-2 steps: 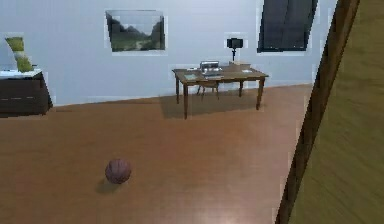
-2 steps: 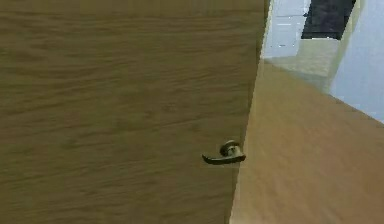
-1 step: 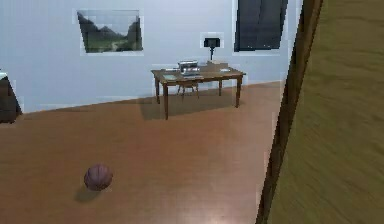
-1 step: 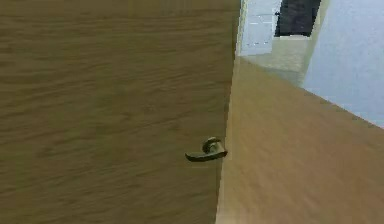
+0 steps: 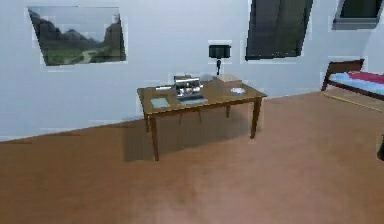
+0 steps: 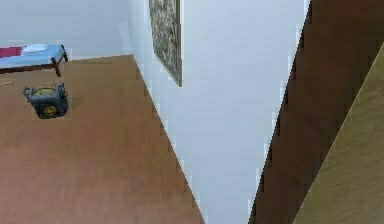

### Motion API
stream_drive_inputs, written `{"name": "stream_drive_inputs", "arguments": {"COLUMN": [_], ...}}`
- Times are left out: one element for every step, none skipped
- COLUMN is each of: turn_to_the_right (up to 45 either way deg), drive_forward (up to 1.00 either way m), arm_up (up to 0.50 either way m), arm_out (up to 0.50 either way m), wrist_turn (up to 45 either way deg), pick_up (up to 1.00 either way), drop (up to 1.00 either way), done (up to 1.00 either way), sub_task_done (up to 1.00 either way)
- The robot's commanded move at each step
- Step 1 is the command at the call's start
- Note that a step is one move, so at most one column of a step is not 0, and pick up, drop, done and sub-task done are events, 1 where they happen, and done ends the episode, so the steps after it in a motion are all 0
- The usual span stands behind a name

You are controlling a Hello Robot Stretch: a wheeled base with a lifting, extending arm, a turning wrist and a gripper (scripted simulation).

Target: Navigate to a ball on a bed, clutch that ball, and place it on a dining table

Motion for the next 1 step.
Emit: {"name": "stream_drive_inputs", "arguments": {"turn_to_the_right": [3.0], "drive_forward": [0.00], "arm_up": [0.00], "arm_out": [0.00], "wrist_turn": [0.0], "pick_up": [0.00], "drop": [0.00], "done": [0.00], "sub_task_done": [0.00]}}
